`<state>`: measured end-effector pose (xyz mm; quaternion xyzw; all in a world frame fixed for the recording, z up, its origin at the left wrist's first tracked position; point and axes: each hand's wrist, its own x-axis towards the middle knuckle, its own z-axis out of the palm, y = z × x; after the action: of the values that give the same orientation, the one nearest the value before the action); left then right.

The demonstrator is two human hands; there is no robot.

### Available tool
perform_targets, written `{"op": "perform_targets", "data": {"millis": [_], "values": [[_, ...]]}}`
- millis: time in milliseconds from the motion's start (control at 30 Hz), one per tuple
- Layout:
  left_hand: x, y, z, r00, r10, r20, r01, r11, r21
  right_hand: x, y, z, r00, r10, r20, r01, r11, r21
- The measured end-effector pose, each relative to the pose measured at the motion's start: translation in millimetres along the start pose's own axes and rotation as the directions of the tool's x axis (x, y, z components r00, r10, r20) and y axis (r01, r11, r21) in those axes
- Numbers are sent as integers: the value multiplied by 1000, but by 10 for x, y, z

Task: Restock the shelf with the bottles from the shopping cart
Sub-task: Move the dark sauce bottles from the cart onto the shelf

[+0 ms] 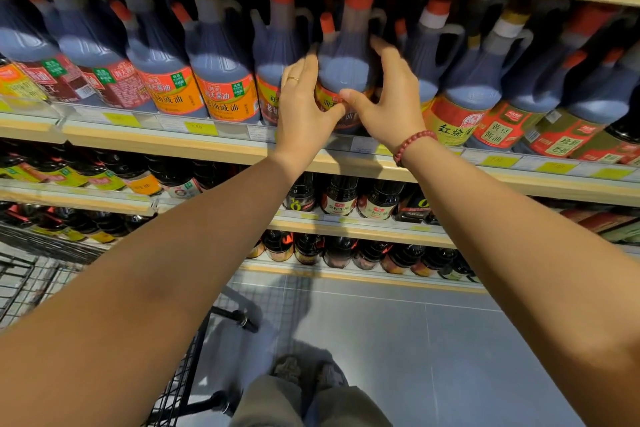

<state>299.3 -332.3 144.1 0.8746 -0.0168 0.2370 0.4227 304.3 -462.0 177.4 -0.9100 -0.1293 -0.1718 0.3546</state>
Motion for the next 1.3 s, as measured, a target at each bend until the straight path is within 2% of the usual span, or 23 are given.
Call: {"op": "perform_targets", "data": {"millis": [267, 367, 533, 667, 800, 933, 1167, 1300], "values": [[-69, -47, 12, 997, 66, 48, -69, 995, 70, -48, 52, 85, 997, 71, -11, -70, 995, 75], [-69, -89, -9, 994, 85, 68, -87, 996, 31, -82, 47, 114, 998, 48, -38, -46, 998, 37], [-51, -234, -125, 959, 253, 129, -252, 968, -24, -162, 48, 197, 989, -38, -146, 25, 996, -90], [69, -220, -211, 956, 256, 143, -254, 967, -28, -118, 26, 150, 993, -39, -108, 27, 993, -111], [190, -174, -309, 933, 255, 253, -292, 949, 120, -31, 32, 112, 998, -53, -30, 48, 987, -154], [265, -134, -355, 926, 245, 286, -315, 920, 233, -15, 33, 105, 999, -51, -13, 48, 981, -187], [305, -174, -335, 916, 288, 278, -363, 890, 275, -13, 90, 131, 994, -110, -5, 105, 959, -263], [313, -210, -309, 909, 306, 284, -381, 886, 266, -6, 79, 147, 995, -93, 31, 98, 960, -263]]}}
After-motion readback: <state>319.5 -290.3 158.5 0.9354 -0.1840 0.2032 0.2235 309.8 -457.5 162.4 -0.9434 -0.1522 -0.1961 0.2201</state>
